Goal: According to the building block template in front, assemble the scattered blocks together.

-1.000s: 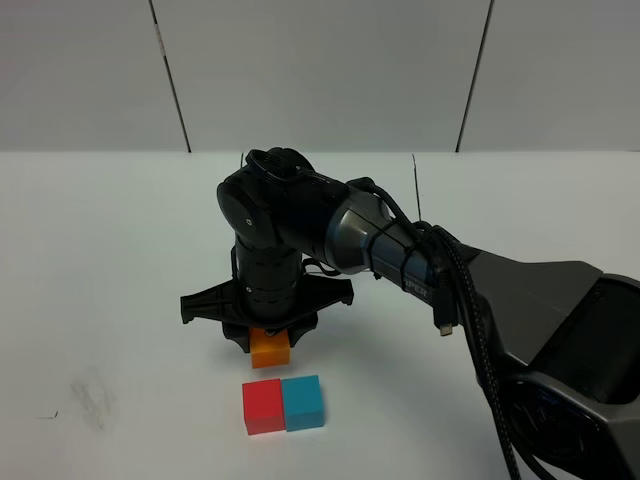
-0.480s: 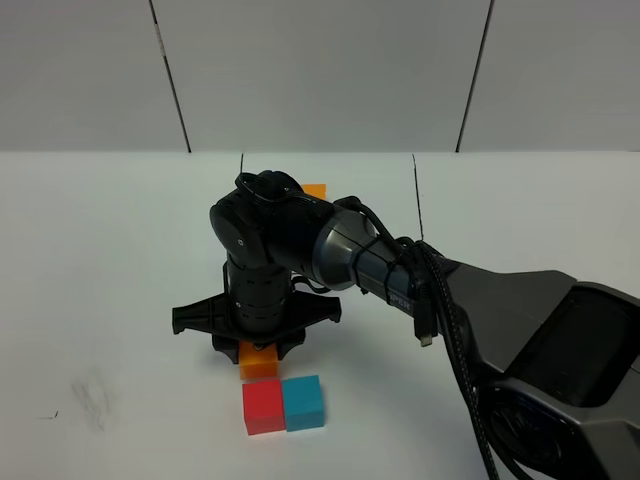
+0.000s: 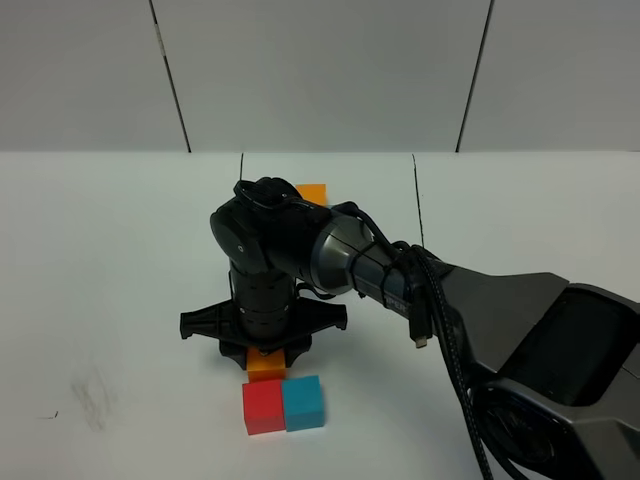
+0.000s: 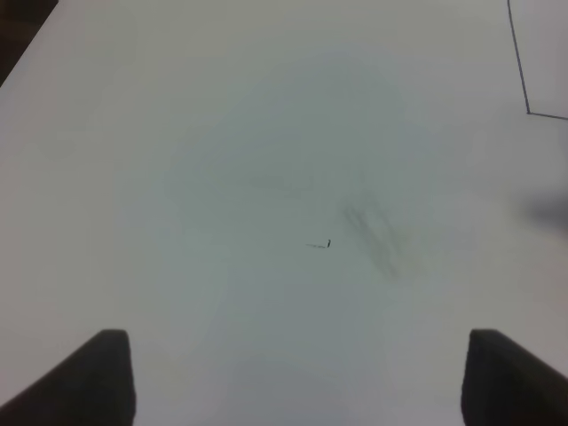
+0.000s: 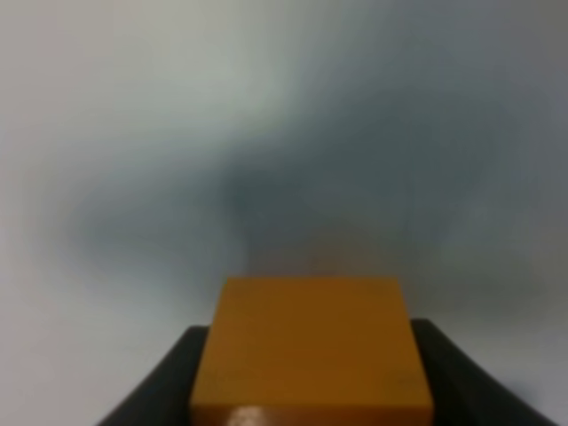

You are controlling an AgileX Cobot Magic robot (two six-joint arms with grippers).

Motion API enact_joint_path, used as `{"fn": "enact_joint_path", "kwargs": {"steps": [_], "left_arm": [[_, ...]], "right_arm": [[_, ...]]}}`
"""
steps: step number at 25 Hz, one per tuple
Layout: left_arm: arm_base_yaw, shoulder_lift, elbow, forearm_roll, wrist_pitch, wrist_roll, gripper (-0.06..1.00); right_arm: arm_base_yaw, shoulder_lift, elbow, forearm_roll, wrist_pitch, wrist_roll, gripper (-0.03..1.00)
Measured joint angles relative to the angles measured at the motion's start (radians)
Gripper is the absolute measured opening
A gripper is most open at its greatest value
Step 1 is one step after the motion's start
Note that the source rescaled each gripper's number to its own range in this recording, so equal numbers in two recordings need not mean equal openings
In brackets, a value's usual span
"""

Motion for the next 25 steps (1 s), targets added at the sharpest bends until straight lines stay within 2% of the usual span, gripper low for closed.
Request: {"fn": "enact_joint_path", "kwargs": {"steps": [13,25], "left_arm": [[0.000,0.000,0.000,0.000,0.000,0.000,1.00],[0.000,0.000,0.000,0.023,0.000,0.000,1.00]], "right_arm": [[0.000,0.025,0.000,0.012,0.026,0.015,0.02],[0.015,0.025,0.000,0.038,-0.001,-0.006,0.02]]}}
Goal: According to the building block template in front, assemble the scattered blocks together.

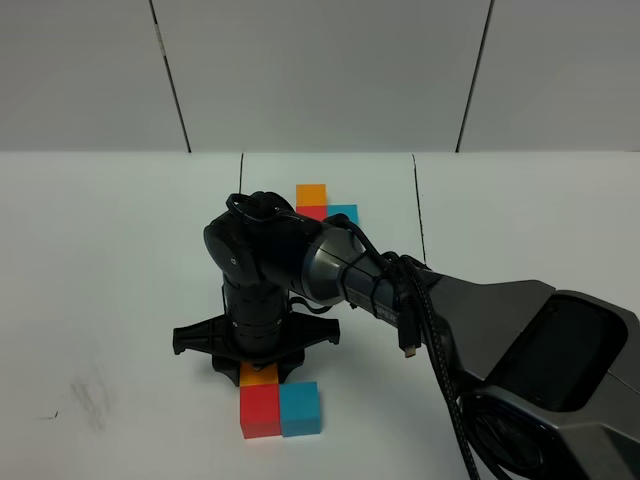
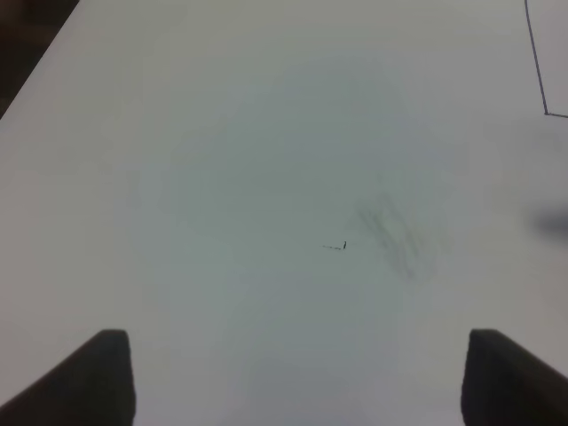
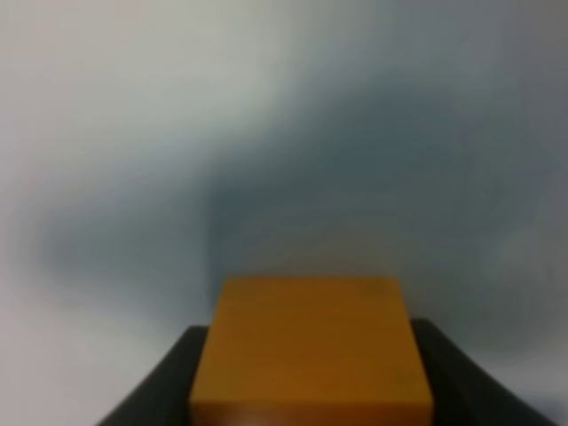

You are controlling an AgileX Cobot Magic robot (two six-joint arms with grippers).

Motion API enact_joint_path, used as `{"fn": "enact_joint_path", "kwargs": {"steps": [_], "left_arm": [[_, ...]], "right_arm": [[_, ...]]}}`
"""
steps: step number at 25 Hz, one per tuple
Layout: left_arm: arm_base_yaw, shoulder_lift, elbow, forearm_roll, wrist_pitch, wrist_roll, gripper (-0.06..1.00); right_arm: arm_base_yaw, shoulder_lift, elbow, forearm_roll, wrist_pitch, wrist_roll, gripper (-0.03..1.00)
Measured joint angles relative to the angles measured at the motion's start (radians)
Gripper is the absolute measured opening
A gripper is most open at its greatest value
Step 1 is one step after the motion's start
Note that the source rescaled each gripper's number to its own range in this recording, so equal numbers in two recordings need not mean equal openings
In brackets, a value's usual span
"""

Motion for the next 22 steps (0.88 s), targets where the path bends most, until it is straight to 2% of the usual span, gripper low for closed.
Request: {"fn": "enact_joint_path", "kwargs": {"steps": [22], "left_arm": [[0.000,0.000,0.000,0.004,0.000,0.000,1.00]], "right_arm": [[0.004,0.000,0.000,-0.047,0.004,-0.044,0.02]]}}
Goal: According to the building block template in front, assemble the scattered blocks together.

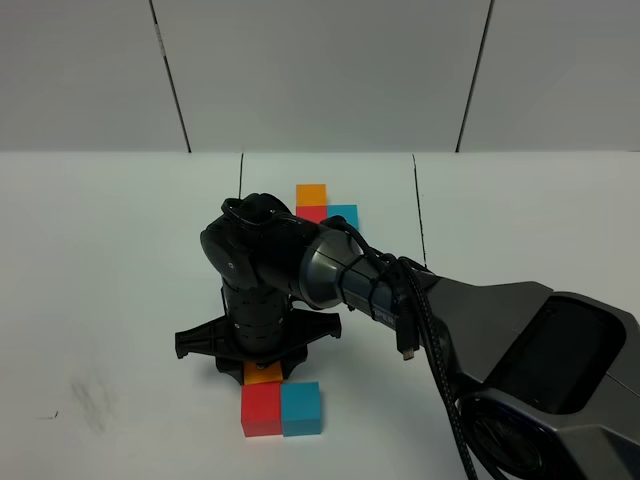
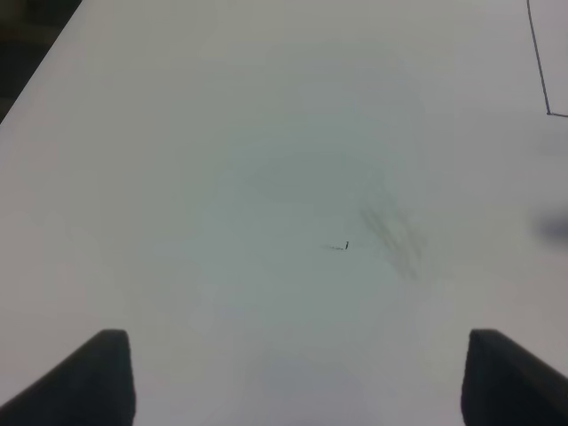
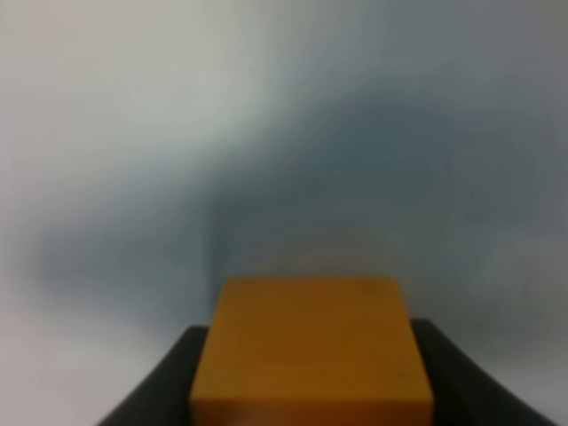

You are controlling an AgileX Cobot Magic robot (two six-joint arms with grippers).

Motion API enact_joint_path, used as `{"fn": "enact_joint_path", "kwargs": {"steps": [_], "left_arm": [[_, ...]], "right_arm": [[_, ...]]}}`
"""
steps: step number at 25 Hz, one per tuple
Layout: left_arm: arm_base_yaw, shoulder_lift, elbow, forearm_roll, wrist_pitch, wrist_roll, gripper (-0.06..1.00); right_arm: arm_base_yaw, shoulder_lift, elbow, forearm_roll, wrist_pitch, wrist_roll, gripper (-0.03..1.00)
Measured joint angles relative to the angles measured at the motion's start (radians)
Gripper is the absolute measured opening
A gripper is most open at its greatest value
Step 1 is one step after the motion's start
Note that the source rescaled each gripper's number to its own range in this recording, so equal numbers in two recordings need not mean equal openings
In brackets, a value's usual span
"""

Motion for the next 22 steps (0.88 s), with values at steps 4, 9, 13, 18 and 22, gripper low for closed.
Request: {"fn": "enact_joint_path", "kwargs": {"steps": [4,9,13,18,22], "left_arm": [[0.000,0.000,0.000,0.000,0.000,0.000,1.00],[0.000,0.000,0.000,0.000,0.000,0.000,1.00],[0.000,0.000,0.000,0.000,0.000,0.000,1.00],[0.000,0.000,0.000,0.000,0.000,0.000,1.00],[0.000,0.000,0.000,0.000,0.000,0.000,1.00]], "right_arm": [[0.000,0.000,0.000,0.014,0.015,-0.009,0.02],[0.000,0.000,0.000,0.014,0.024,0.008,0.02],[0.000,0.000,0.000,0.020,0.025,0.062,0.02],[0.000,0.000,0.000,0.021,0.025,0.090,0.02],[0.000,0.000,0.000,0.021,0.025,0.091,0.02]]}}
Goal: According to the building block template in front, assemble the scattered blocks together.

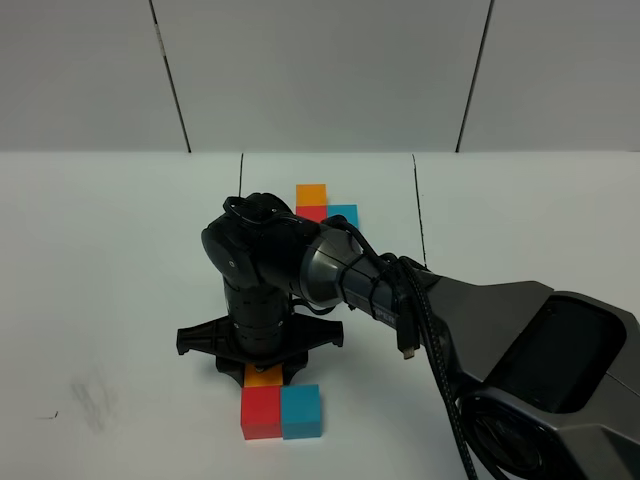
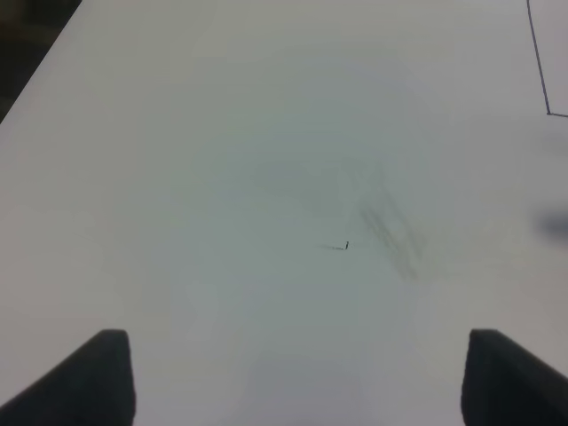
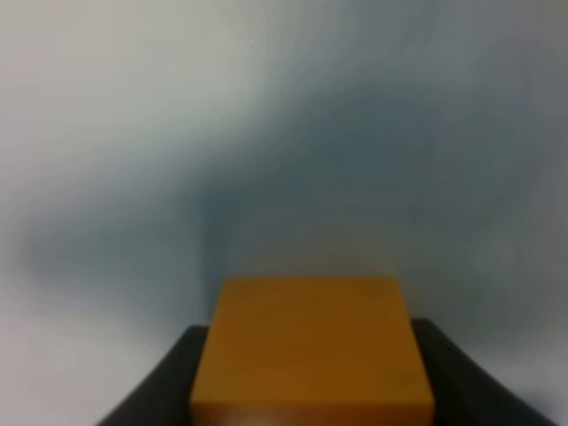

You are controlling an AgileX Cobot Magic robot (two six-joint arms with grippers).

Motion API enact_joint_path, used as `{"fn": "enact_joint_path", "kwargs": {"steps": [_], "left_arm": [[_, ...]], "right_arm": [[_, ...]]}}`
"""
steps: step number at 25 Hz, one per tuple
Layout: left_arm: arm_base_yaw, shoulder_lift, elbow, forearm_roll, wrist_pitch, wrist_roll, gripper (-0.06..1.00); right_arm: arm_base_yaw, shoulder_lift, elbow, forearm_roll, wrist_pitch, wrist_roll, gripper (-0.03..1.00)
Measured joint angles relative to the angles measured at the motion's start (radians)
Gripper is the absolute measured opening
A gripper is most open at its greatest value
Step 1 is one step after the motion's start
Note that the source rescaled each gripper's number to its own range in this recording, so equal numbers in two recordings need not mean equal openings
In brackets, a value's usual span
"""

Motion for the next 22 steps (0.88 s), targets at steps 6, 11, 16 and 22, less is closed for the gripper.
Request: {"fn": "enact_joint_path", "kwargs": {"steps": [6,11,16,22], "left_arm": [[0.000,0.000,0.000,0.000,0.000,0.000,1.00],[0.000,0.000,0.000,0.000,0.000,0.000,1.00],[0.000,0.000,0.000,0.000,0.000,0.001,1.00],[0.000,0.000,0.000,0.000,0.000,0.000,1.00]], "right_arm": [[0.000,0.000,0.000,0.000,0.000,0.001,0.02],[0.000,0.000,0.000,0.001,0.001,0.004,0.02],[0.000,0.000,0.000,0.007,0.004,0.004,0.02],[0.000,0.000,0.000,0.009,0.005,0.004,0.02]]}}
